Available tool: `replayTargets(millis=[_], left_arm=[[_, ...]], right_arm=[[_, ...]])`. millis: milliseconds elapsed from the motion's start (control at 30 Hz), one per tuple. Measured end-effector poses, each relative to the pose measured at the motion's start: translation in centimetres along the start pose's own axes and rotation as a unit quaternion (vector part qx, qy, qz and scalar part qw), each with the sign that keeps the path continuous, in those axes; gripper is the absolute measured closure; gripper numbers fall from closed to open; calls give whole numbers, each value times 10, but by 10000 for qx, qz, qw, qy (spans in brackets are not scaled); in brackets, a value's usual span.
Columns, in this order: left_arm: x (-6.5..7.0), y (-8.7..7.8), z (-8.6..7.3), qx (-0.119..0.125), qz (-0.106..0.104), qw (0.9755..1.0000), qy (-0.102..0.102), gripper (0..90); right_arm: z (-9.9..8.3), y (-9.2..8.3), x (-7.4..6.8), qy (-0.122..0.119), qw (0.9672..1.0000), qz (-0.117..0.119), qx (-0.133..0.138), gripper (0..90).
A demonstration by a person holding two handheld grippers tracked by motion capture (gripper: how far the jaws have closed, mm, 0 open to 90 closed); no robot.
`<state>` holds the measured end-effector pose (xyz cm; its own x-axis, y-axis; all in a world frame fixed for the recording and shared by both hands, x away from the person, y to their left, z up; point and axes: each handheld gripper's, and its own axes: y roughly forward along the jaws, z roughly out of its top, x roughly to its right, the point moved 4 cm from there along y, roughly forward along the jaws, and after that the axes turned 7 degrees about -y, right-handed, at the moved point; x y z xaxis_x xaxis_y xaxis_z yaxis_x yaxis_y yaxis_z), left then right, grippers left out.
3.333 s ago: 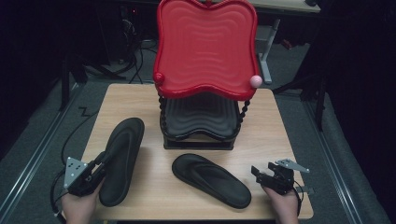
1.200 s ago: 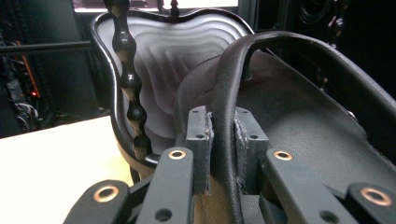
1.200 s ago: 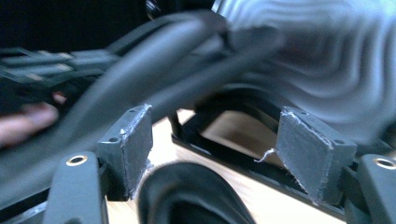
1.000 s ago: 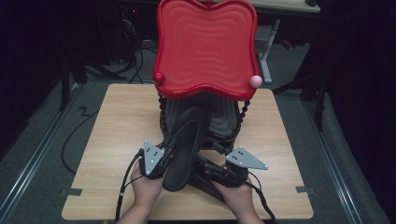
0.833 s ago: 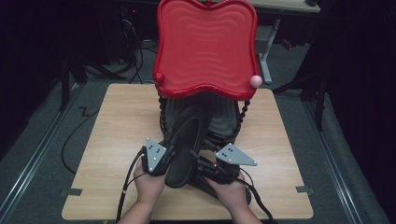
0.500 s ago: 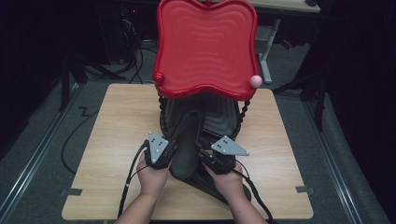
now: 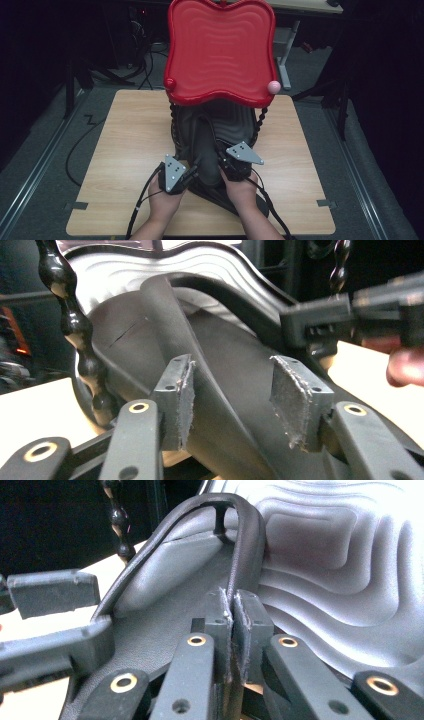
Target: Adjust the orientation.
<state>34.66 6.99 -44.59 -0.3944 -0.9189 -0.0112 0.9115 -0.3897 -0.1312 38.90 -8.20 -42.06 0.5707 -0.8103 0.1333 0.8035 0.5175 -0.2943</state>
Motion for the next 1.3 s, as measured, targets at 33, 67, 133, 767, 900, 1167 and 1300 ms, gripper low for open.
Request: replayTargets(millis=[33,67,133,767,900,1167,1300], left_arm=[[0,0,-1,5,82,9999,68,554],[-3,1,-3,-20,216,9997,101,587],[-12,3,-3,4,88,9999,-62,625],[-35,27,12,-27,277,9993,-264,726],[-35,27,11,-1,289,9991,-298,726],[-35,29,12,20,277,9990,-342,728],[-38,33,16,59,293,9990,-323,726]], right_arm=[[0,-1,0,-13,10000,2,1,851],[0,-1,0,-12,10000,11,1,850],[1,-1,0,-20,10000,39,29,849],[-16,-40,-19,-238,9986,406,259,848],[-44,-58,-42,-404,9976,554,-4,899],[-59,-32,-64,-870,9936,582,-423,900],[-57,-23,-62,-906,9931,544,-500,900]])
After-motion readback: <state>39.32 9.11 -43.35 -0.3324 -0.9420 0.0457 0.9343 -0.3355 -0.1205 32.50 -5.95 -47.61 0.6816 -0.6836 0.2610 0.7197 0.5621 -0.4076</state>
